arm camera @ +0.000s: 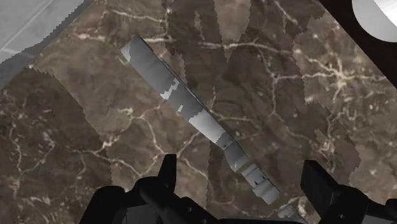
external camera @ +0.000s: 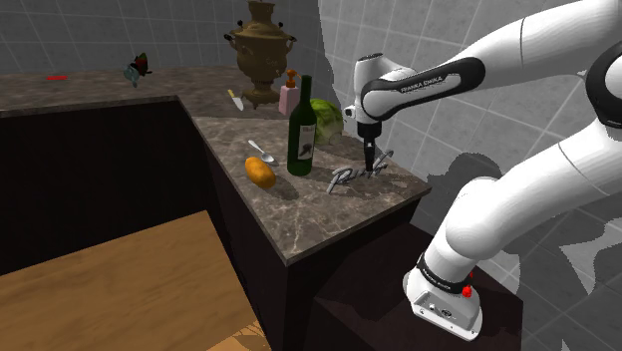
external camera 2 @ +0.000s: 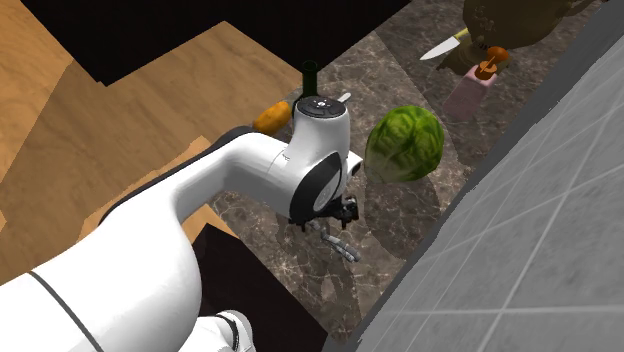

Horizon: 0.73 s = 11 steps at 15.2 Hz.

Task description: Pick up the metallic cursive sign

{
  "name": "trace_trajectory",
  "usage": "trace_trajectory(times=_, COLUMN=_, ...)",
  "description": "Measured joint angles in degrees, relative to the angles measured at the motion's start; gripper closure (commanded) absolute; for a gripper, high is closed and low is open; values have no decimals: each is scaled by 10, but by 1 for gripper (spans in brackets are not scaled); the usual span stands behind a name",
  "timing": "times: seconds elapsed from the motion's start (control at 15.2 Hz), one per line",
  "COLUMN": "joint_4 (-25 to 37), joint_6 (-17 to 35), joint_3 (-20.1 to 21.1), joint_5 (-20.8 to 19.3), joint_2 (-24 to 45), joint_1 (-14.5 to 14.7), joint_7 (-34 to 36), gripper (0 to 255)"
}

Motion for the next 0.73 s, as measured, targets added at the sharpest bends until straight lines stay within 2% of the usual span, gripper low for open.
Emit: trace_trajectory(times=0.73, joint_4=-1, joint_6=-1, joint_3=0, joint_5=0, joint_2=-2, joint_1=0, joint_7=0, gripper=255)
